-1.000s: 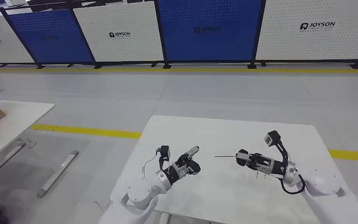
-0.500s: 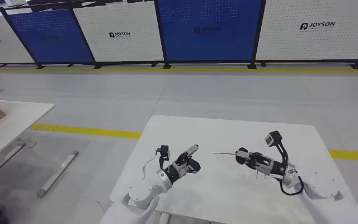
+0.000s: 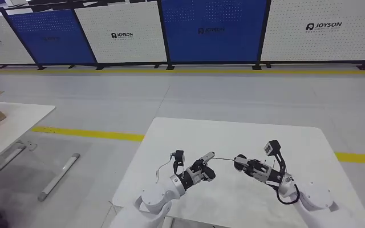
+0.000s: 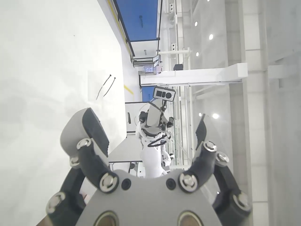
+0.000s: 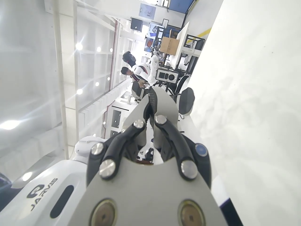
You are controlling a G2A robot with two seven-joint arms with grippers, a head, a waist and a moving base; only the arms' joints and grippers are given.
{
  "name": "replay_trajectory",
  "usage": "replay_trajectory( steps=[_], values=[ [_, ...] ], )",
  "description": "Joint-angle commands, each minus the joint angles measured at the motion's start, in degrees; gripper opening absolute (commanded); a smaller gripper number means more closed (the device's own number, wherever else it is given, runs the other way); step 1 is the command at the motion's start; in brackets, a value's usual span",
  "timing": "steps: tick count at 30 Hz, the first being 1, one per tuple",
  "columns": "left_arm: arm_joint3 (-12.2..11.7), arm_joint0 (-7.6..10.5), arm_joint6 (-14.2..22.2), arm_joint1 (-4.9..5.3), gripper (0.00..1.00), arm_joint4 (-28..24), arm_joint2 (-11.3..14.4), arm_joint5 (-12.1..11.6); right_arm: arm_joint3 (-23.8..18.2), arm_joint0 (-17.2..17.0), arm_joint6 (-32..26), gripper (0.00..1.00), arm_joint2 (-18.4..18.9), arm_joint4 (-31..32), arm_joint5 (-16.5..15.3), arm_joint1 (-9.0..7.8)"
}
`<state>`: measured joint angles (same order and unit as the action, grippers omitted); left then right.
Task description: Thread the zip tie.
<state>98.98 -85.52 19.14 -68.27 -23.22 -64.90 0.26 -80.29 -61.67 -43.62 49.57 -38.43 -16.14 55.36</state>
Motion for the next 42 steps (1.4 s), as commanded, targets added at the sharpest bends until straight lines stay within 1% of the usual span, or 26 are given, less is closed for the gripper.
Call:
replay_trajectory(
  steps=[1,3,5,9,12,18,21,24,26,33,36,38,40,42],
  values=[
    [0.00,0.00,0.00,0.00,1.00,0.00,0.00,0.00,0.00,0.00,0.00,0.00,0.00,0.00,0.00,0.00],
    [0.00,0.00,0.00,0.00,1.00,0.00,0.00,0.00,0.00,0.00,0.00,0.00,0.00,0.00,0.00,0.00],
    [0.02,0.36,0.09,-0.14,1.00,-0.48,0.75,0.20,0.00,0.00,0.00,0.00,0.00,0.00,0.00,0.00],
    [-0.34,2.52,-0.11,-0.68,1.00,-1.08,3.05,-0.36,0.00,0.00,0.00,0.00,0.00,0.00,0.00,0.00],
    [-1.70,4.53,-3.70,-1.38,1.00,-1.54,4.60,-2.35,0.00,0.00,0.00,0.00,0.00,0.00,0.00,0.00],
    [-1.70,4.53,-3.70,-1.38,1.00,-1.54,4.60,-2.35,-0.08,-0.14,0.03,0.00,-0.04,-0.13,0.17,0.02],
    [-1.70,4.53,-3.70,-1.38,1.00,-1.54,4.60,-2.35,-0.20,-0.58,-1.54,0.00,0.16,-0.98,2.02,0.20],
    [-1.70,4.53,-3.70,-1.38,1.00,-1.54,4.60,-2.35,0.15,-0.05,-2.10,0.00,-0.71,-0.57,3.21,0.81],
    [-1.70,4.53,-3.70,-1.38,1.00,-1.54,4.60,-2.35,0.47,0.18,-1.60,0.00,-0.85,-0.88,3.13,1.20],
    [-1.70,4.52,-3.78,-1.38,1.00,-1.49,4.62,-2.40,0.47,0.18,-1.60,0.00,-0.85,-0.88,3.13,1.20],
    [-2.16,4.58,-5.18,-1.54,1.00,-1.12,4.86,-3.74,0.47,0.18,-1.60,0.00,-0.85,-0.88,3.13,1.20],
    [-2.69,4.73,-5.33,-1.62,1.00,-0.50,5.21,-4.55,0.47,0.18,-1.60,0.00,-0.85,-0.88,3.13,1.20],
    [-2.96,4.71,-5.30,-1.67,0.27,-0.27,5.47,-4.93,0.47,0.18,-1.60,0.00,-0.85,-0.88,3.13,1.20],
    [-3.16,4.70,-5.17,-1.69,0.05,0.08,5.66,-4.95,0.47,0.18,-1.60,0.00,-0.85,-0.88,3.13,1.20]
  ],
)
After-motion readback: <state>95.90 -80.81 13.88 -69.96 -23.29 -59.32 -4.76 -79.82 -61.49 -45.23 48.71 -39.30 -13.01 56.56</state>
